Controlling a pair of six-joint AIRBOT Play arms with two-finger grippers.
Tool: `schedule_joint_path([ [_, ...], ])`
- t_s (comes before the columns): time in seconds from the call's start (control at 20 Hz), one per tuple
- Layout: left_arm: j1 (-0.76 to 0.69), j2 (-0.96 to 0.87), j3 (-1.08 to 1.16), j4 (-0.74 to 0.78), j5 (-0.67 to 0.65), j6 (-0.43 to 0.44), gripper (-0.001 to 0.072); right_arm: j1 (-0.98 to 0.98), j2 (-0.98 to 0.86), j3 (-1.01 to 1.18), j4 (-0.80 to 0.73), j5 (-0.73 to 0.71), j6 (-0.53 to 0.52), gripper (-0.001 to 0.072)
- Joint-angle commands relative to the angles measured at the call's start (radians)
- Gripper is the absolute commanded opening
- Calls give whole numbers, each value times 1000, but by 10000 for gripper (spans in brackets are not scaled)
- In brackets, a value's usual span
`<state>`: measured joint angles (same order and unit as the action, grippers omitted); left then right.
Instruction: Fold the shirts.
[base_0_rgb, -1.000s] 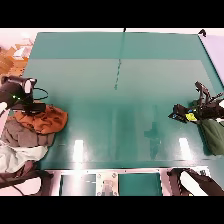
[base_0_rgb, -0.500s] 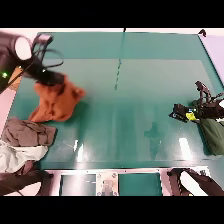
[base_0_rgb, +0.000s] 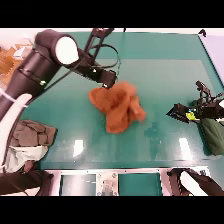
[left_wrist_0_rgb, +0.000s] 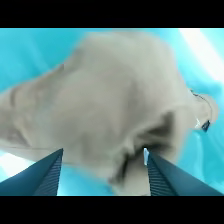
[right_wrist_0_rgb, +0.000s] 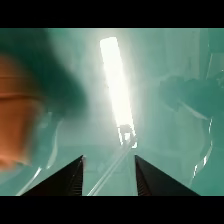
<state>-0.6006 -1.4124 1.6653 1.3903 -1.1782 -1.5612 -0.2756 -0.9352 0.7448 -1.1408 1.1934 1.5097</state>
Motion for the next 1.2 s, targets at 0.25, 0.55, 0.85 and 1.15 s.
schedule_joint_path([
  [0.25, 246, -27, -60, -60, -193, -11, 584, 3, 1, -75, 56, 30, 0, 447],
  [0.55, 333, -55, -395, -319, 128, 34, 584, 240, 0, -402, 447, -152, -105, 510],
  [0.85, 333, -219, -439, -528, 220, 100, 584, 642, -129, -400, 686, -590, -135, 539],
  [1.15, 333, -272, -443, -599, 251, 122, 583, 698, -325, -241, 684, -583, -230, 98],
])
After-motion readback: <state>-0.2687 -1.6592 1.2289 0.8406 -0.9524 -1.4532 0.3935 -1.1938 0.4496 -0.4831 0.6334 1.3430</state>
